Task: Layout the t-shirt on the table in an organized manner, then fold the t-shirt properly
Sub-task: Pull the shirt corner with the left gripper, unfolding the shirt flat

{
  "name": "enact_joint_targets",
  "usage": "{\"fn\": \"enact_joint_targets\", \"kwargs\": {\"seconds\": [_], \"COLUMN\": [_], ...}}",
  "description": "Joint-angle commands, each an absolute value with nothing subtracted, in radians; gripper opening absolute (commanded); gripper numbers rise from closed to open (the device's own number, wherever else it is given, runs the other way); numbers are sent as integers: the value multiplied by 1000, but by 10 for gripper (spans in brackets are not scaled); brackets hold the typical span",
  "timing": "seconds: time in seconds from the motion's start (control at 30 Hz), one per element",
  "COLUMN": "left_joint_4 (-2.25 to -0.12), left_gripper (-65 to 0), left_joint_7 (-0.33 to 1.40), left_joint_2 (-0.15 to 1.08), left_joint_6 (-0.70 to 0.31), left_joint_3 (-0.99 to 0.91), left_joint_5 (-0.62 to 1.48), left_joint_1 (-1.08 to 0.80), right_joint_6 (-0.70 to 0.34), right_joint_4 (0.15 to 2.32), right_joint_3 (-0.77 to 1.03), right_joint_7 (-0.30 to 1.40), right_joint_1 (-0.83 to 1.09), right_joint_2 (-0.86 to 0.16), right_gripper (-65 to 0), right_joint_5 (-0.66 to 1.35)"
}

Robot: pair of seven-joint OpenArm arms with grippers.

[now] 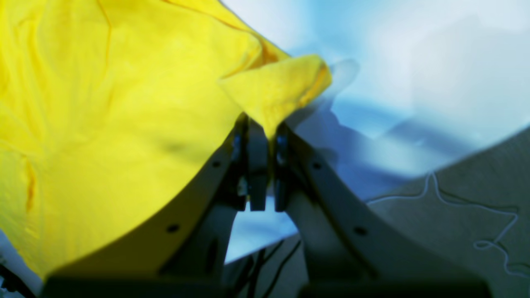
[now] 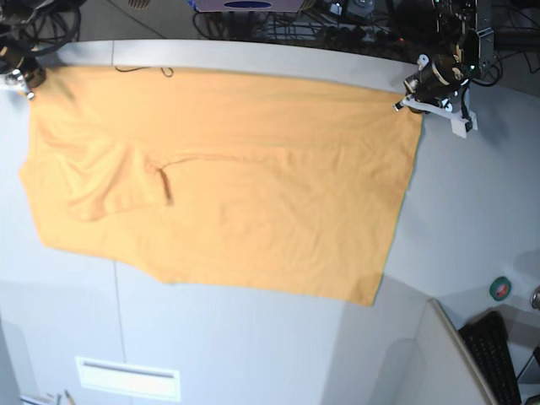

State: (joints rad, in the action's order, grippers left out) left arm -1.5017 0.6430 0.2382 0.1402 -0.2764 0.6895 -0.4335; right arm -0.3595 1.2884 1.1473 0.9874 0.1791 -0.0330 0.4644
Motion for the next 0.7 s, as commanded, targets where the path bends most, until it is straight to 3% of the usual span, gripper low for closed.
{"fn": "enact_joint_targets", "kwargs": {"seconds": [0.0,0.57,0.63,0.67], "left_joint_4": [-1517,-1570,-1601,-1615], "left_gripper": [-650,-645,-561,-513], "left_joint_7": [636,639,639,639], "left_joint_2": [252,249,249,249], "left_joint_6": [147,148,151,151], "left_joint_3": [-286,-285,-286,-286], "left_joint_5": [682,687,687,687], "left_joint_1": [-446,-493,-506,-512], "right_joint_6": [-363,-360,-360,-360], "right_joint_4": [1307,1308,1313,1330], "right_joint_3": [1152,1153,1153,1155], "right_joint_7": [975,1007,1056,1070], "right_joint_1": [189,189,189,189], "right_joint_2": [-51,-51,-54,-54], "right_gripper": [-650,-650,-647,-579], "right_joint_5": [469,469,470,470]}}
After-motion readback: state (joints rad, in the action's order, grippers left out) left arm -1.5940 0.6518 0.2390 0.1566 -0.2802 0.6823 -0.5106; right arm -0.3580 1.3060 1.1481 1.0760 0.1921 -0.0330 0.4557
